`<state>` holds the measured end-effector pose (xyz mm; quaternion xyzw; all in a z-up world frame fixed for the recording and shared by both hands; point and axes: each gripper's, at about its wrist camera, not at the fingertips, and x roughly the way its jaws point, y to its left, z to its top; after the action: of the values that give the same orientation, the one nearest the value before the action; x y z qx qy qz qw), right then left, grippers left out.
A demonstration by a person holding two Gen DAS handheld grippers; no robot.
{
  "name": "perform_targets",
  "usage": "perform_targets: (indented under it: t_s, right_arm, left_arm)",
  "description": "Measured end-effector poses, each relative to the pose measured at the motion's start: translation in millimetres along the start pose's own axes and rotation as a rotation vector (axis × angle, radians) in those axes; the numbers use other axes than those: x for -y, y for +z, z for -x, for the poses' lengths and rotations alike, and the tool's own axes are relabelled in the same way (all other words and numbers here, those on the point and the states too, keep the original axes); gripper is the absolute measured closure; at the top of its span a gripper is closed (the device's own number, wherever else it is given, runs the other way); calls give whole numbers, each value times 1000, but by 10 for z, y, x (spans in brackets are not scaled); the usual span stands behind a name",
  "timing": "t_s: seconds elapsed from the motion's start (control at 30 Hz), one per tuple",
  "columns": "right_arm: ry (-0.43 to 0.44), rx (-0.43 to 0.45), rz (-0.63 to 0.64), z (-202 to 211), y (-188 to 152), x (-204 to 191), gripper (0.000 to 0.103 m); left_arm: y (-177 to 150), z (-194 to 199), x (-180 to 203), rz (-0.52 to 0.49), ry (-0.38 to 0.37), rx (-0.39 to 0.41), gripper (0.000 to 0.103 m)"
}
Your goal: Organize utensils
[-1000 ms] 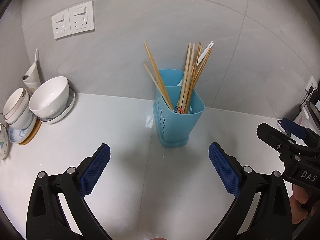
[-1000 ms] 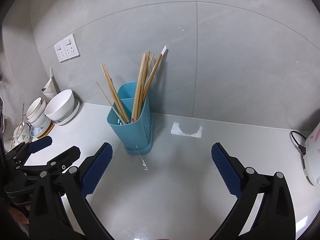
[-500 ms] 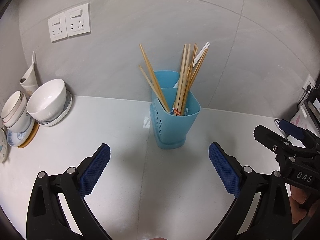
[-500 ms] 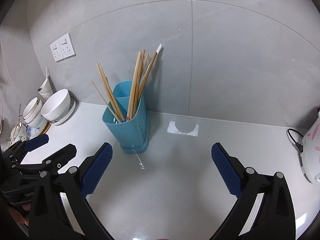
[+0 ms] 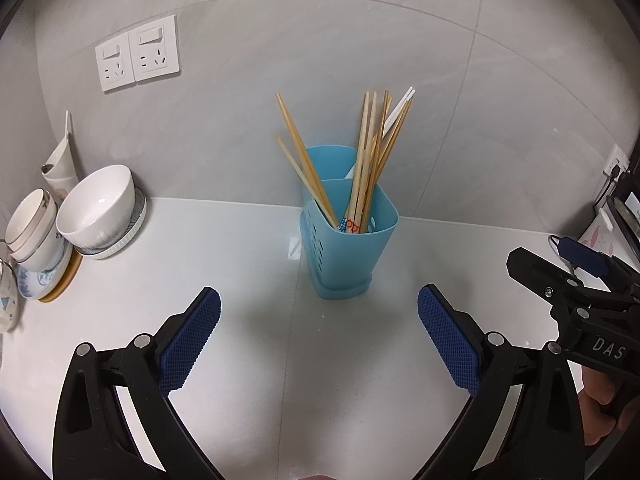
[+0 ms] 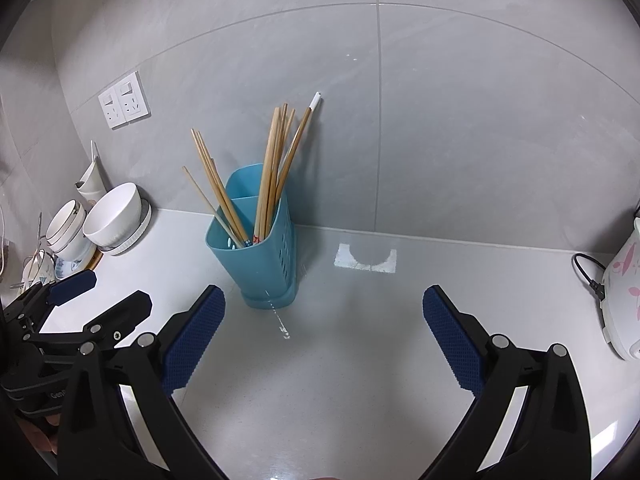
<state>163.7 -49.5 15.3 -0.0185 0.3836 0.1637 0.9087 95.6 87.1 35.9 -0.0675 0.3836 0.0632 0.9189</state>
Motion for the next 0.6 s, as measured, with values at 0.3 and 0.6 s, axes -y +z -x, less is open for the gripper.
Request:
perform_targets:
  t_s: [0.3,0.6]
  right_arm:
    - [-1,-3,-2,12,-13,15,8]
    - [3,-7,-2,20,-14,48,8]
  left_arm:
    - [3,12,-41,12,13,6,6]
    - [23,21,-37,-1,46,24,6]
